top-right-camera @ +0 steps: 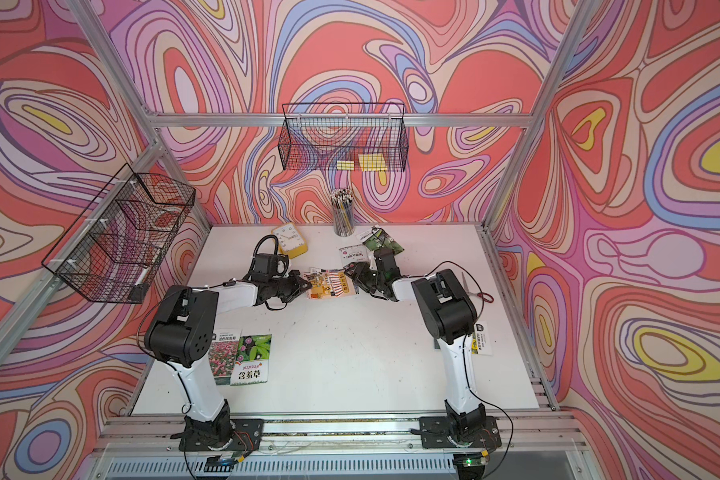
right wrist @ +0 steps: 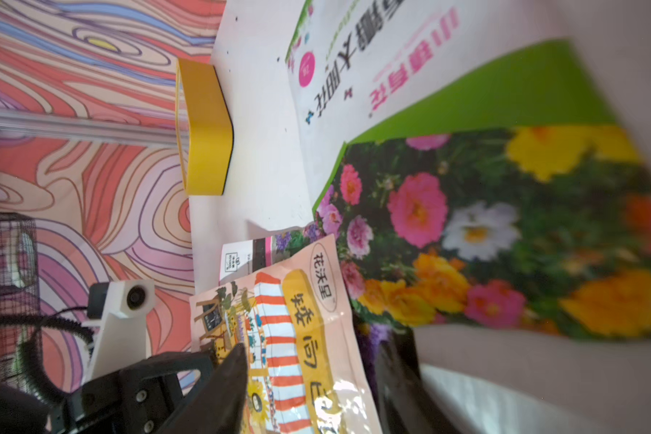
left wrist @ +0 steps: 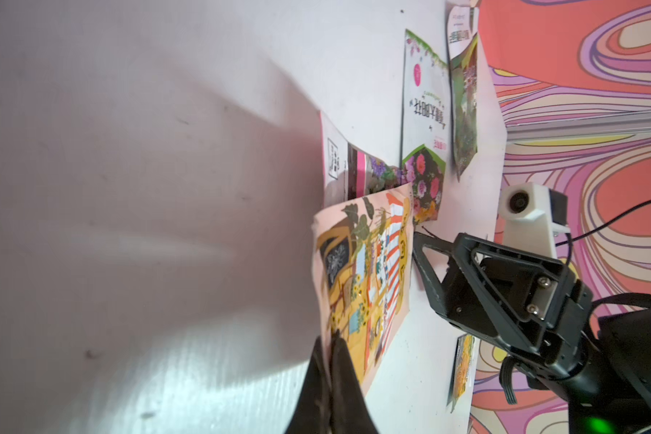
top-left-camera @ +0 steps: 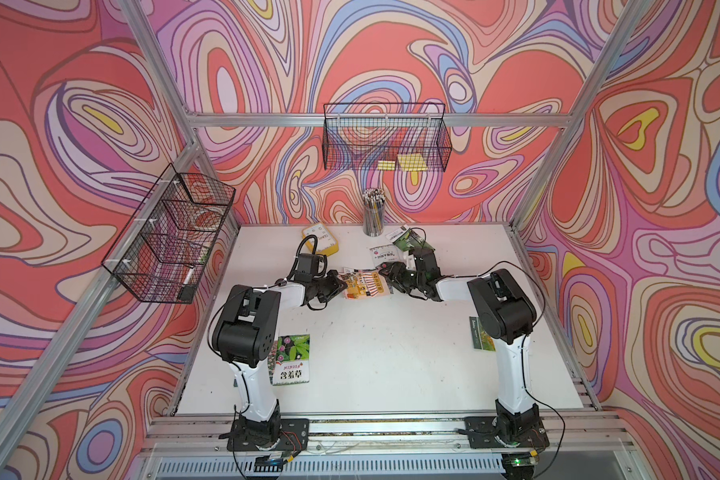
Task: Arrange the seed packets in a row
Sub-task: Pick up the seed packet from the center of the board.
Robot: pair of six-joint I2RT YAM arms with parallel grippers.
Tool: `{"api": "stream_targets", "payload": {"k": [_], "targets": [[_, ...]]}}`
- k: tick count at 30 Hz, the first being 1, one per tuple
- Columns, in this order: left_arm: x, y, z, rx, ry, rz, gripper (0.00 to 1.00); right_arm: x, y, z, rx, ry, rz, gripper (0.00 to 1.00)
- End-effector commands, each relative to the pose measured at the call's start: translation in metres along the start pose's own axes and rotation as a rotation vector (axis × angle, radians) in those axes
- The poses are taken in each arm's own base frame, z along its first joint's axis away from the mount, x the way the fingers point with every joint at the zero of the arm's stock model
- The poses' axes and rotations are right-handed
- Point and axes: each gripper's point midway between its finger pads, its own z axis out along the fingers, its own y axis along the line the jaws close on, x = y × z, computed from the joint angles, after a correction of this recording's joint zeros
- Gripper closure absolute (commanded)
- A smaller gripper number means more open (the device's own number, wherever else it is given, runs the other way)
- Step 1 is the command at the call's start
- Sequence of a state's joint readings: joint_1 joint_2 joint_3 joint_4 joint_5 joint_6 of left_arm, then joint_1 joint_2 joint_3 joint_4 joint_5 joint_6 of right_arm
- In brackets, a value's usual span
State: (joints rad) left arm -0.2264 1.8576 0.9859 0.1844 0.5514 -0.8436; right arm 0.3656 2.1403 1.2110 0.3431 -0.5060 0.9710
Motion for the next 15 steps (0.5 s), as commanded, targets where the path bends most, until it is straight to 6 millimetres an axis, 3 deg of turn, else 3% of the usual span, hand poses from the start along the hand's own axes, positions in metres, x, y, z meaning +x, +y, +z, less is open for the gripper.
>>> {"api": "stream_targets", "payload": {"k": [1,9,15], "targets": [[-0.014,-0.033,-0.021,0.071,-0.146,0.021,1.00,-0.008,0.021,-0.026,-0.026,-0.056,-0.068,0.33],[-0.013,-0.083,-0.055,0.140,-0.420,0.090,1.00,0.021,0.046,-0.066,-0.238,-0.083,0.099,0.28],[-0.001,-0.103,-0.067,0.185,-0.550,0.086,1.00,0.046,0.071,-0.076,-0.354,-0.085,0.154,0.28]]}}
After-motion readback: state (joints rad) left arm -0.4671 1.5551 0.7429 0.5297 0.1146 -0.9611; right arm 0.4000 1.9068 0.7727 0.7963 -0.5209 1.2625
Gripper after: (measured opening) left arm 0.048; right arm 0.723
